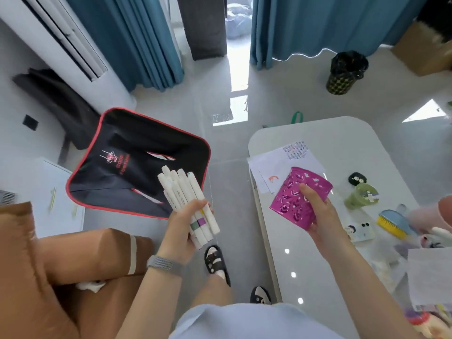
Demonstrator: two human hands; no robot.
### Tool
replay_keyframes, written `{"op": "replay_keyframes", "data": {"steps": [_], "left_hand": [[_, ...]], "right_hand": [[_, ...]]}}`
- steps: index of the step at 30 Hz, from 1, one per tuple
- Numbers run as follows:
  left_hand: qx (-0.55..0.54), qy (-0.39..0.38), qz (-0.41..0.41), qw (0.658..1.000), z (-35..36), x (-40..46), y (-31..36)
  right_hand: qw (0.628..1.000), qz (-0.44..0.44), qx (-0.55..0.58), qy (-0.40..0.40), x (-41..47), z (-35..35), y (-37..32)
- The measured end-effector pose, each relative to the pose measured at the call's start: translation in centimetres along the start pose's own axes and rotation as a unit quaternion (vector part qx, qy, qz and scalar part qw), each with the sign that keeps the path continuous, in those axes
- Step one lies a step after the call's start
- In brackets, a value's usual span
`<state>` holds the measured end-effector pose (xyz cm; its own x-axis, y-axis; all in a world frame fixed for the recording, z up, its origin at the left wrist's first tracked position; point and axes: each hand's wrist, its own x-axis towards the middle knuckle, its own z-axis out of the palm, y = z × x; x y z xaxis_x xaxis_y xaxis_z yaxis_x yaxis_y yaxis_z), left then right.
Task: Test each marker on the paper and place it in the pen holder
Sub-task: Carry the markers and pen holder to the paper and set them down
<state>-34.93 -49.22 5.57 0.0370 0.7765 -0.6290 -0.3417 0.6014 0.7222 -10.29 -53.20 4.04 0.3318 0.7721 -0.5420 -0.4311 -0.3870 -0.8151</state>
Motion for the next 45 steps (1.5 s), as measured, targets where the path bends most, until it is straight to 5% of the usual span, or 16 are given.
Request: {"op": "replay_keyframes", "data": {"steps": [12, 21, 37, 45], "left_hand": [[0.072, -0.060, 0.025, 0.995, -0.3, 17.3, 15.8], [0.099, -0.099, -0.066, 0.988, 6.9, 28.1, 19.7], [0.154, -0.151, -0.080, 0.973, 23.4, 41.9, 26.1], [0.298, -0.255, -0.145, 0.908, 32.3, 46.3, 24.7]], "right_hand": [[0.998, -0.020, -0.018, 0.056, 12.9, 12.0, -5.8], [0.990, -0.001, 0.052, 0.133, 20.4, 15.0, -9.2], [0.967, -0.030, 0.107, 0.229, 33.9, 12.7, -18.2], [0.909, -0.047, 0.183, 0.372, 33.9, 10.0, -18.1]]}}
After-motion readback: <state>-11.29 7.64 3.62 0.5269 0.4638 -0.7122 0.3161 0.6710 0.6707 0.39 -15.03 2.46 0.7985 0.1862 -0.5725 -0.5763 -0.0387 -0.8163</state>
